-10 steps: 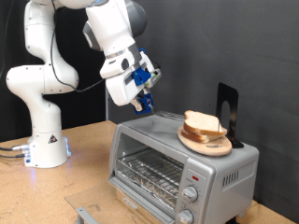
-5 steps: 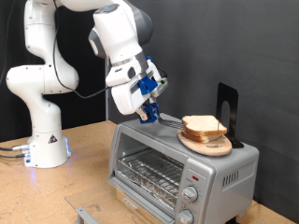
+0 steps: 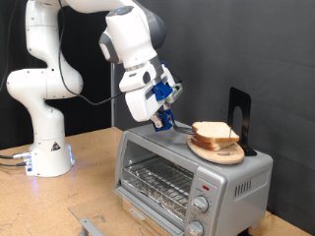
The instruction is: Make a piece of toast with the oven
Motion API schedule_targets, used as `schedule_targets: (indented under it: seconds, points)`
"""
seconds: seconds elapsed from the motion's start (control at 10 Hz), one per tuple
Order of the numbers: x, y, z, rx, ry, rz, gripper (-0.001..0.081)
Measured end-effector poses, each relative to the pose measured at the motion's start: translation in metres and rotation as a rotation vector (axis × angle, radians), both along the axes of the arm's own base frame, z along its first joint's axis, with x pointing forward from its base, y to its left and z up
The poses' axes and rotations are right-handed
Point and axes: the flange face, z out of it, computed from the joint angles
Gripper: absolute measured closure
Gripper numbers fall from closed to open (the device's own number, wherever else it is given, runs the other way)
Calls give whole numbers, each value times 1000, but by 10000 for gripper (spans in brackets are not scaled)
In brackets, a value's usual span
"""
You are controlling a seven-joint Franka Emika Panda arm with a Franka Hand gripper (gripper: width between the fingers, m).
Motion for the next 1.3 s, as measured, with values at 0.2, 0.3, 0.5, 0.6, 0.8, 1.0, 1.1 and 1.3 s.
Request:
schedule_targets:
  seconds: [0.2, 0.3, 0.5, 0.6, 0.8, 1.0, 1.1, 1.3]
  points:
    - [6, 6, 0, 0, 3, -6, 337]
    - [9, 9, 0, 0, 5, -9, 337]
    - [15, 14, 1, 0, 12, -15, 337]
    - [19, 16, 0, 0, 14, -18, 337]
    - [25, 21, 1, 2, 18, -21, 337]
    - [30, 27, 1, 5, 22, -23, 337]
    - [32, 29, 0, 6, 24, -22, 337]
    - [34, 32, 0, 8, 25, -20, 337]
